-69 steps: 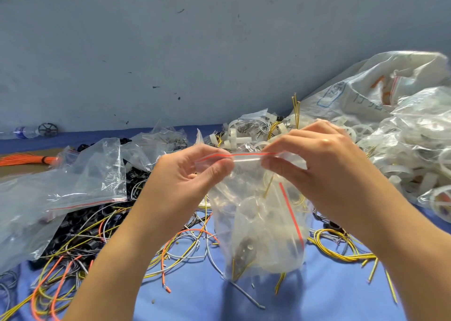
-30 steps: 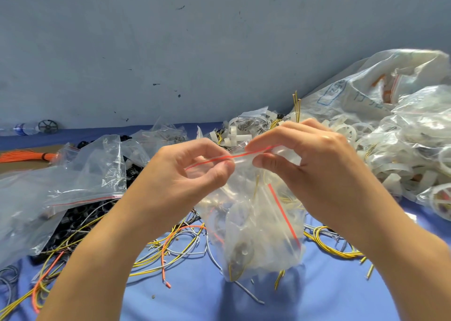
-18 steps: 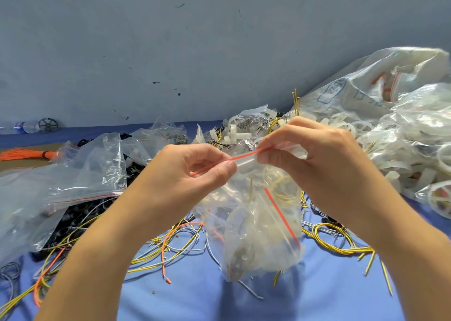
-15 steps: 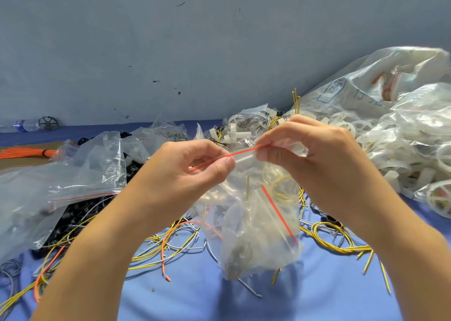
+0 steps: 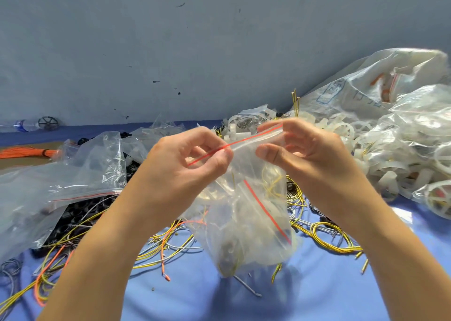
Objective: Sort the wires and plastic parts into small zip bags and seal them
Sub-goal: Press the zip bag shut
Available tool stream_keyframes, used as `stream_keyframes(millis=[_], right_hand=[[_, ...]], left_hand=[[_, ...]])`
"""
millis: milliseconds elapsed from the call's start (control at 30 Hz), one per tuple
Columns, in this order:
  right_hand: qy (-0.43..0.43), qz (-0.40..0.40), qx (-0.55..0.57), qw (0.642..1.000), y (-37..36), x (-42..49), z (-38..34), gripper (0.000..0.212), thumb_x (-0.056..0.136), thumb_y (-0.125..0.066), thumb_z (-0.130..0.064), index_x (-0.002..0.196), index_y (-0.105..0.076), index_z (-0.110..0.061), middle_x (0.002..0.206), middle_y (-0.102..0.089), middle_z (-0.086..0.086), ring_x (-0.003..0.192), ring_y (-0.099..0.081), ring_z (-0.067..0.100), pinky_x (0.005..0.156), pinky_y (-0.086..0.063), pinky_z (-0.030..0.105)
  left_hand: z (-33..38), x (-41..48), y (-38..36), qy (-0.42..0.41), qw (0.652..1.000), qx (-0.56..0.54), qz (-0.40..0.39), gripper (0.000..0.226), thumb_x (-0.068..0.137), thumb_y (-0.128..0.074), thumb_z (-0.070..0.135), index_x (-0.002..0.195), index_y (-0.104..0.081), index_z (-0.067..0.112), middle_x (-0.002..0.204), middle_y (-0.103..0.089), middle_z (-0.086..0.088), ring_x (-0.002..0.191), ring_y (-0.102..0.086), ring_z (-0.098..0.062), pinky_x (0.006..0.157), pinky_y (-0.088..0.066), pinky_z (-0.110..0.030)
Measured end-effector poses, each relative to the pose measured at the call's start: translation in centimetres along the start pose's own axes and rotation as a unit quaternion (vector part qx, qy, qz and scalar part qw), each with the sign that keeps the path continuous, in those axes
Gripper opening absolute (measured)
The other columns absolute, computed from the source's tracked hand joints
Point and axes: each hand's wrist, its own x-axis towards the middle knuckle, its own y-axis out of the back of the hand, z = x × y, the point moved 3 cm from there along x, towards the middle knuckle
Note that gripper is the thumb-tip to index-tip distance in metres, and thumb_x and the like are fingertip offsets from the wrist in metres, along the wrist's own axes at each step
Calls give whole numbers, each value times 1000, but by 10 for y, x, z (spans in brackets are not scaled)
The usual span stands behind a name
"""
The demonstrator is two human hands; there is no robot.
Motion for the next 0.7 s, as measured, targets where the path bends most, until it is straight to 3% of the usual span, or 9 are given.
stream_keyframes(millis=[67, 300, 467, 600, 700], right_hand=[[-20, -11, 48, 999, -1, -1, 4, 3, 85, -73, -20, 87, -73, -22, 79, -74, -8, 72, -67, 2, 68, -49, 12], [-5, -37, 87, 996, -11, -1, 0, 6, 83, -71, -19, 82, -75, -15, 78, -75, 1, 71, -68, 5, 72, -49, 13], [-15, -9, 137, 990, -12, 0, 1, 5, 89, -66, -11, 89, -64, -16, 75, -75, -1, 64, -67, 5, 65, -48, 12], [-19, -13, 154, 988, -18, -1, 1, 13, 88, -67, -11, 84, -55, -15, 74, -75, 3, 65, -69, 10, 63, -51, 17], [-13, -24, 164, 986, -20, -1, -2, 11, 85, -68, -16, 83, -57, -15, 75, -75, 3, 67, -69, 11, 65, -52, 19]], left_hand=[[-1, 0, 0, 8, 1000, -4, -4, 14, 85, -69, 45, 83, -69, 31, 65, -62, 16, 61, -53, 2, 57, -39, -7], [3, 0, -5, -4, 1000, -21, -17, 19, 83, -61, 47, 88, -70, 31, 80, -70, 3, 73, -62, -13, 65, -47, -24], [3, 0, -4, 2, 999, -45, -12, 15, 85, -67, 43, 85, -70, 29, 69, -64, 13, 66, -55, 0, 58, -42, -8], [6, 1, -9, -1, 998, -61, -31, 19, 83, -63, 47, 91, -72, 32, 80, -72, 11, 72, -62, -7, 70, -50, -21], [7, 2, -12, -28, 997, -60, -26, 10, 88, -62, 38, 86, -69, 30, 72, -68, 18, 69, -58, 0, 64, -44, -11]])
